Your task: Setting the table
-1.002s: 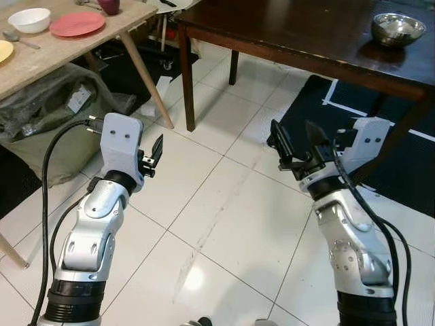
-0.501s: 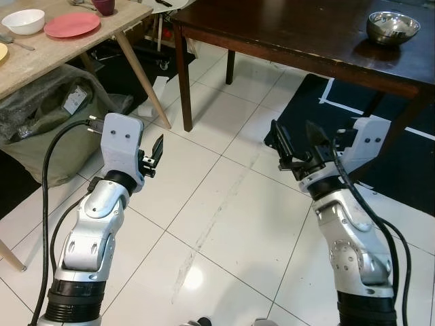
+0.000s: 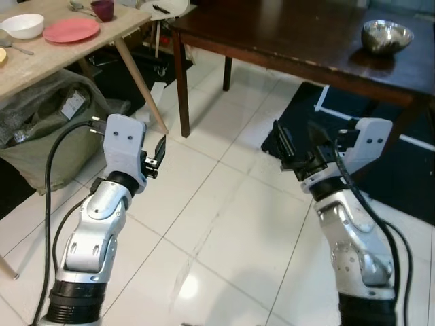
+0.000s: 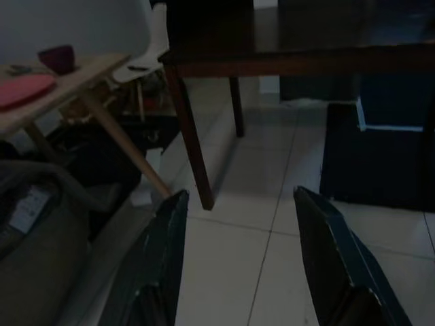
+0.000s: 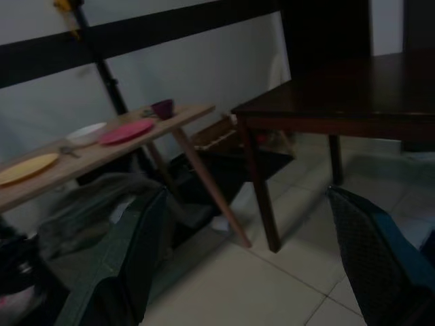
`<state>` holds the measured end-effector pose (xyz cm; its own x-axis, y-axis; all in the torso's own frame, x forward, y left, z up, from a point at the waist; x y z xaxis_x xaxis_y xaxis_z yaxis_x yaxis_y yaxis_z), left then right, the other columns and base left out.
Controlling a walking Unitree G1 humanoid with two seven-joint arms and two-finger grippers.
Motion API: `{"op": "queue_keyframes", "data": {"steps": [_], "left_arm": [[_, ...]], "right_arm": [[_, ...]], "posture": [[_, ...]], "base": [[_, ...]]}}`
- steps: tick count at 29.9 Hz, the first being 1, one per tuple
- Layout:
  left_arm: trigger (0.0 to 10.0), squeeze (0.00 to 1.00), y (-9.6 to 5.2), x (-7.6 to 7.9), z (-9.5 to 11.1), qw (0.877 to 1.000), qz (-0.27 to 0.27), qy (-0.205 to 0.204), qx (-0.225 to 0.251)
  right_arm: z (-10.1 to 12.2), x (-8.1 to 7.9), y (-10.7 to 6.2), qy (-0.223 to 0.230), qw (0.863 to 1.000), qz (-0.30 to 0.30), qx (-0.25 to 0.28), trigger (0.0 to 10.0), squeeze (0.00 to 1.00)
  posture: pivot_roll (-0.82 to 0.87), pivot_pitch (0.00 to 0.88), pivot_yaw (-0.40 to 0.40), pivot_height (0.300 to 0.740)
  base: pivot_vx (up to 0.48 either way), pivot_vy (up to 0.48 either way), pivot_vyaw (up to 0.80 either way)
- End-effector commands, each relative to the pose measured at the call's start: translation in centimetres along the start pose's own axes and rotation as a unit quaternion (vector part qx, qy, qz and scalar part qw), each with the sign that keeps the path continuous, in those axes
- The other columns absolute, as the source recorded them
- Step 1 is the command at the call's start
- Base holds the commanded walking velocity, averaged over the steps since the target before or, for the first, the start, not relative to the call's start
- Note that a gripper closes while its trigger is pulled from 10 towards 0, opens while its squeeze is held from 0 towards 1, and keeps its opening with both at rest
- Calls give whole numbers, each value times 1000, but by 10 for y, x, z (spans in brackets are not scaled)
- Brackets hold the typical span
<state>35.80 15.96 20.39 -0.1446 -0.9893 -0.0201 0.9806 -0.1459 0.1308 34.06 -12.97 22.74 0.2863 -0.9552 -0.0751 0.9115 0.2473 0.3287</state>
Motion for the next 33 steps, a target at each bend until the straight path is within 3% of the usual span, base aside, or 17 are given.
{"op": "queue_keyframes", "data": {"steps": [1, 14, 22, 33], "left_arm": [[10000, 47, 1, 6, -4, 1000, -9, -2, -5], [10000, 47, 1, 5, -4, 1000, -9, -1, -5], [10000, 43, 2, 5, -3, 1000, -8, -3, -4], [10000, 24, 1, 5, -4, 1000, -5, -6, -6]], "right_arm": [[-1, 8, -3, -2, 1000, -14, -4, 10000, 0], [-1, 7, -2, -3, 1000, -11, -2, 10000, 0], [1, 0, -2, -7, 1000, 11, 1, 10000, 0], [1, -7, -2, -7, 999, 32, 3, 10000, 0]], "posture": [[-92, 25, 50, 740], [-89, 23, 52, 740], [-87, 20, 52, 740], [-83, 16, 47, 740]], "base": [[480, 0, 0], [456, 0, 0], [386, 0, 750], [0, 0, 765]]}}
Point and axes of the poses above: a point about 5 cm out from each wrist's last joint towards the gripper, its own y axis pointing out of the wrist towards the gripper, its own z axis along the axis of the wrist's last joint, x = y × z, the point moved 5 cm from there along y, pointing out of the wrist towards the gripper, and after that the axes turned 9 degrees about -y, right-handed, at the moved point
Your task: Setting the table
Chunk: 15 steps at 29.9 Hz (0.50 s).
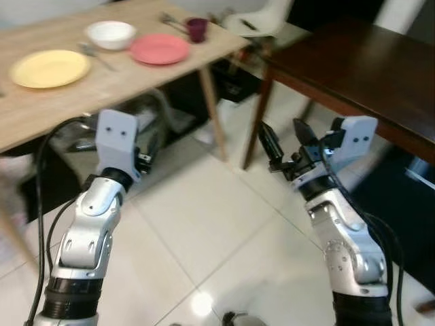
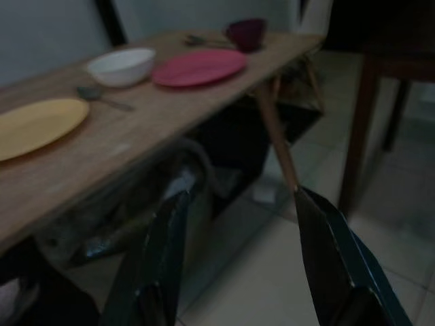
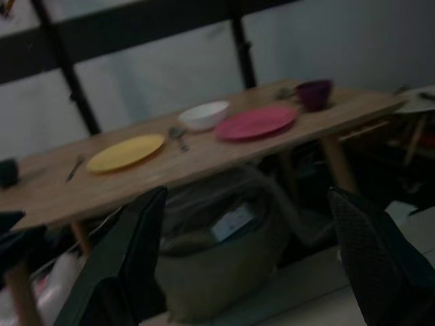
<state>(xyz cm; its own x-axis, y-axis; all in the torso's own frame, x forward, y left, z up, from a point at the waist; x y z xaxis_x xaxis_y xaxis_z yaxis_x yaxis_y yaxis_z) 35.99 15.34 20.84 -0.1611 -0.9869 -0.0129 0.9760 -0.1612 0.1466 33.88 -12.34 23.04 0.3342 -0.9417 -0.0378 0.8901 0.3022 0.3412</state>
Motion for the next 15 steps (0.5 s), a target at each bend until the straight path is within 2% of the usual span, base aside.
{"op": "queue_keyframes", "data": {"steps": [1, 5, 15], "left_arm": [[10000, 27, -2, -1, -8, 1000, 5, 0, -14], [10000, 39, -2, -3, -7, 1000, 10, 9, -8], [10000, 43, -2, -5, -8, 1000, 20, 11, -10]], "right_arm": [[-1, -2, -3, 4, 1000, 7, -2, 10000, 0], [-1, -4, -3, 5, 1000, 13, -2, 10000, 0], [-1, -6, -2, 4, 1000, 18, -1, 10000, 0]], "posture": [[-83, 15, 47, 740], [-82, 15, 46, 740], [-82, 16, 45, 740]], "base": [[0, 0, 756], [0, 0, 756], [472, 0, 756]]}}
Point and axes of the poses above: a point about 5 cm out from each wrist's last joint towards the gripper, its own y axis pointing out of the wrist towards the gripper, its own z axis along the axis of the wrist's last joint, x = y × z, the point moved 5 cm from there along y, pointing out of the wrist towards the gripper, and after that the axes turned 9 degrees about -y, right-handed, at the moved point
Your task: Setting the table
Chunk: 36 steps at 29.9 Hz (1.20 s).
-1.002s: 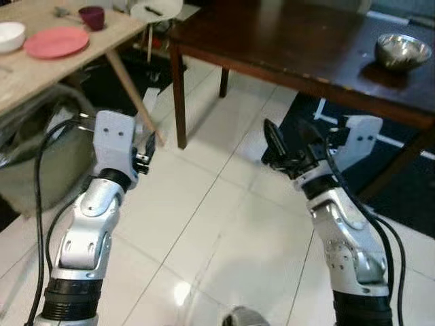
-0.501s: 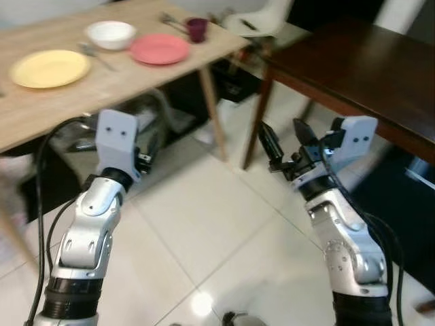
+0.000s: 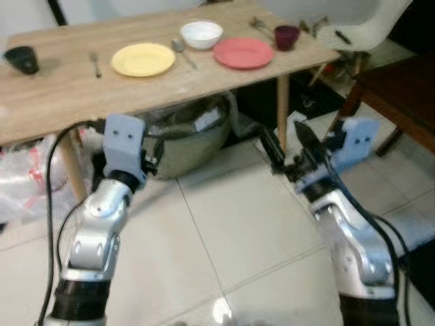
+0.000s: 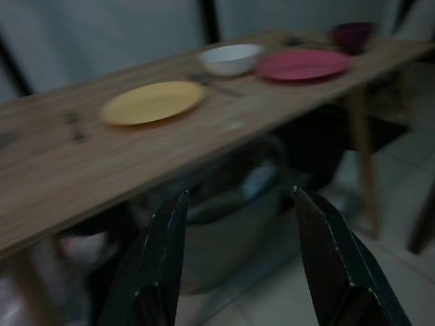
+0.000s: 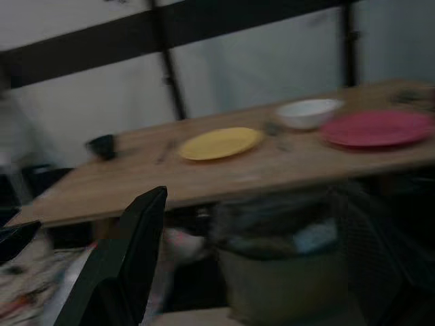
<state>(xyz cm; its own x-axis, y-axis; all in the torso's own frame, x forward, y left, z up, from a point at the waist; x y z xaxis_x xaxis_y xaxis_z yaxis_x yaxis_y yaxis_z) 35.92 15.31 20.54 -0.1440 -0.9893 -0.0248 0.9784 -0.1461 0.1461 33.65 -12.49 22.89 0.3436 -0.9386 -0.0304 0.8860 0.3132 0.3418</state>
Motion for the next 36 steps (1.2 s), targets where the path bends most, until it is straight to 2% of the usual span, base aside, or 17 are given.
{"op": "queue_keyframes", "data": {"steps": [1, 8, 21, 29, 36], "left_arm": [[10000, 43, -1, -6, -5, 1000, 12, 5, -9], [10000, 43, -1, -6, -5, 1000, 13, 5, -9], [10000, 43, -1, -8, -6, 1000, 16, 8, -11], [10000, 47, -1, -8, -5, 1000, 17, 10, -11], [10000, 47, 0, -8, -5, 1000, 16, 10, -10]], "right_arm": [[-1, -6, 1, 6, 1000, 11, -1, 10000, 0], [-1, -5, 1, 7, 1000, 5, -2, 10000, 0], [-2, -5, 1, 13, 1000, 2, -2, 10000, 0], [-1, -5, 1, 14, 1000, 1, 1, 10000, 0], [-1, 3, 2, 18, 1000, -21, -2, 10000, 0]], "posture": [[-82, 16, 45, 740], [-82, 20, 48, 740], [-78, 24, 49, 740], [-75, 27, 51, 740], [-75, 29, 51, 740]], "base": [[480, 0, 750], [480, 0, 736], [480, 0, 0], [480, 0, 707], [480, 0, 0]]}}
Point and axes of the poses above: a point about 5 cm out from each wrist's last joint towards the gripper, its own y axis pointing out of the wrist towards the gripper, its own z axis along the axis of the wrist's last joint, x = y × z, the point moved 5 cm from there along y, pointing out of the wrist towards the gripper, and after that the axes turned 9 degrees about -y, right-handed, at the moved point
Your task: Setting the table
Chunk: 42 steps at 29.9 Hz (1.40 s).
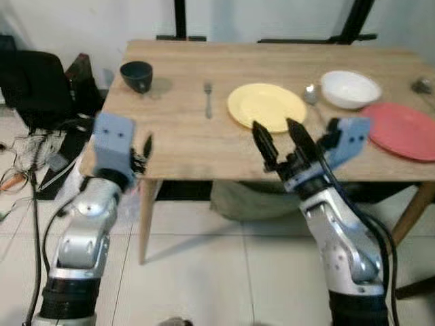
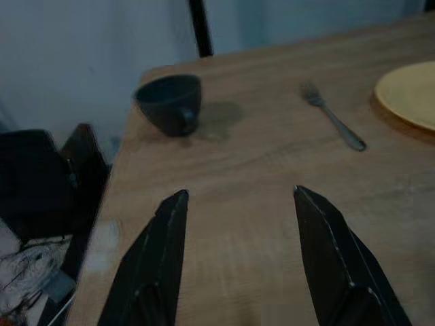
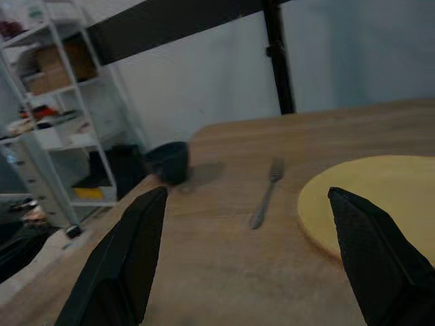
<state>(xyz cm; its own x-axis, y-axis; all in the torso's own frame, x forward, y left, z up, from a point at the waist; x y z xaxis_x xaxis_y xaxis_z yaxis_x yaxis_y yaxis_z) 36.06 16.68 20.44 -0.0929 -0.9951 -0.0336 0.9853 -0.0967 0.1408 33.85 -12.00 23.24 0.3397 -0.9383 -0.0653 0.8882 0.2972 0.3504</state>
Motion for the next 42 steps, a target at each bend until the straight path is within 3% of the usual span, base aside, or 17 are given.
{"op": "queue_keyframes", "data": {"steps": [1, 8, 17, 23, 29, 30, 32, 37, 42], "left_arm": [[10000, 47, 0, 6, -4, 1000, -9, 2, -7], [10000, 43, 1, 8, -4, 1000, -14, 2, -8], [10000, 43, 2, 15, -4, 999, -42, 1, -13], [10000, 12, 1, 21, -4, 998, -65, -7, -20], [10000, 0, -2, 22, -5, 995, -95, -9, -33], [10000, 0, -3, 21, -2, 993, -111, -17, -36], [10000, 0, -5, 20, 1, 991, -122, -27, -41], [10000, 0, -7, 18, 2, 990, -128, -32, -46], [10000, 0, -12, 6, 4, 991, -119, -12, -56]], "right_arm": [[-3, 7, -2, 2, 1000, -13, -6, 10000, 0], [1, 13, -1, -2, 1000, -23, -2, 10000, 0], [6, -5, 8, -3, 1000, 25, 4, 10000, 0], [7, -12, 16, -3, 1000, 30, 8, 10000, 0], [-2, -32, 30, -1, 998, 55, -7, 10000, 0], [-12, -47, 38, -5, 997, 79, -24, 10000, 0], [-23, -58, 44, -20, 994, 94, -47, 10000, 0], [-38, -69, 50, -29, 991, 106, -78, 10000, 0], [-61, -85, 59, -33, 986, 115, -119, 10000, 0]], "posture": [[-75, 29, 51, 740], [-77, 29, 52, 740], [-72, 28, 56, 740], [-68, 27, 56, 740], [-55, 26, 57, 740], [-40, 24, 55, 740], [-36, 24, 55, 740], [-2, 27, 50, 740], [48, 36, 39, 740]], "base": [[480, 0, 0], [480, 0, 0], [479, 0, 0], [110, 0, 0], [0, 0, 0], [0, 0, 0], [0, 0, 0], [0, 0, 0], [0, 0, 0]]}}
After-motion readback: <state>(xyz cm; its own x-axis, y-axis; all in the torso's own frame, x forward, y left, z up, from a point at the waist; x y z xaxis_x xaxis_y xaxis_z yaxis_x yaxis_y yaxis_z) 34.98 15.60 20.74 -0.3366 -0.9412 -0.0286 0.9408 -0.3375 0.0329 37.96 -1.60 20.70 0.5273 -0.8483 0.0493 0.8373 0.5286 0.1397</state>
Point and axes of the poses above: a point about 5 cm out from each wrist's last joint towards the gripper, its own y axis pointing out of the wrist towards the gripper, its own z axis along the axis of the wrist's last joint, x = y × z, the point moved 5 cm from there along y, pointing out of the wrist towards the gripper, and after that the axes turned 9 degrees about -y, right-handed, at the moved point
